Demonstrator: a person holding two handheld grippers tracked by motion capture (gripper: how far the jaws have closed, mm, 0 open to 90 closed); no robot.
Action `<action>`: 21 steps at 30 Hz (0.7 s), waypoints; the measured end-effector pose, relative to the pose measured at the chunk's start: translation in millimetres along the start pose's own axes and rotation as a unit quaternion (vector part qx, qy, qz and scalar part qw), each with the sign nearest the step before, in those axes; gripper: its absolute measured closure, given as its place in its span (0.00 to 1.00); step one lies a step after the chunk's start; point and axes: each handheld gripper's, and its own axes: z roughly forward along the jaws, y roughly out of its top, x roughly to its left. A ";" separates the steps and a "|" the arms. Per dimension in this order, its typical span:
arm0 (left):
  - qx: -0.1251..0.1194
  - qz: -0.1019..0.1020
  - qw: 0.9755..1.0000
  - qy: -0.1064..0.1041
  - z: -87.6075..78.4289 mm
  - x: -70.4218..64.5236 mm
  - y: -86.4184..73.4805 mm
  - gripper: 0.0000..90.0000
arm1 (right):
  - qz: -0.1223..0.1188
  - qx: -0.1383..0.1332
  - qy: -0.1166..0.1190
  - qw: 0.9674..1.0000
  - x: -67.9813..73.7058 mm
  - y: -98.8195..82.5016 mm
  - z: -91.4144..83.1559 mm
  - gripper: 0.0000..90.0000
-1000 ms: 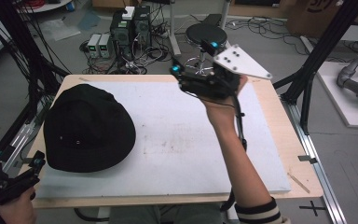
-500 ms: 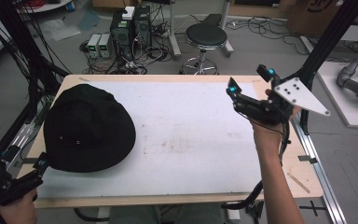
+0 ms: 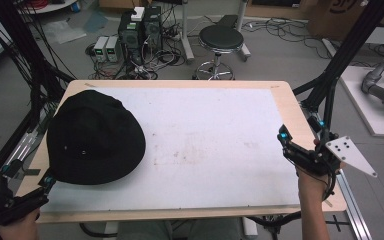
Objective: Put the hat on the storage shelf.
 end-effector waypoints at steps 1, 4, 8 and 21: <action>-0.001 0.000 1.000 0.001 0.9 -0.1 -0.1 0.07 | 0.000 0.006 -0.007 1.000 -3.9 -6.7 -3.2 0.14; 0.001 0.006 1.000 0.003 2.4 -0.2 -0.7 0.07 | 0.012 0.013 -0.020 1.000 -13.3 -23.1 -11.1 0.14; 0.002 0.007 1.000 0.005 4.6 -0.9 -2.0 0.07 | 0.020 0.005 -0.023 1.000 -21.5 -35.9 -17.3 0.14; 0.015 0.014 1.000 -0.002 7.6 -0.8 -5.6 0.07 | 0.027 0.040 -0.023 0.999 -21.2 -73.1 -14.3 0.14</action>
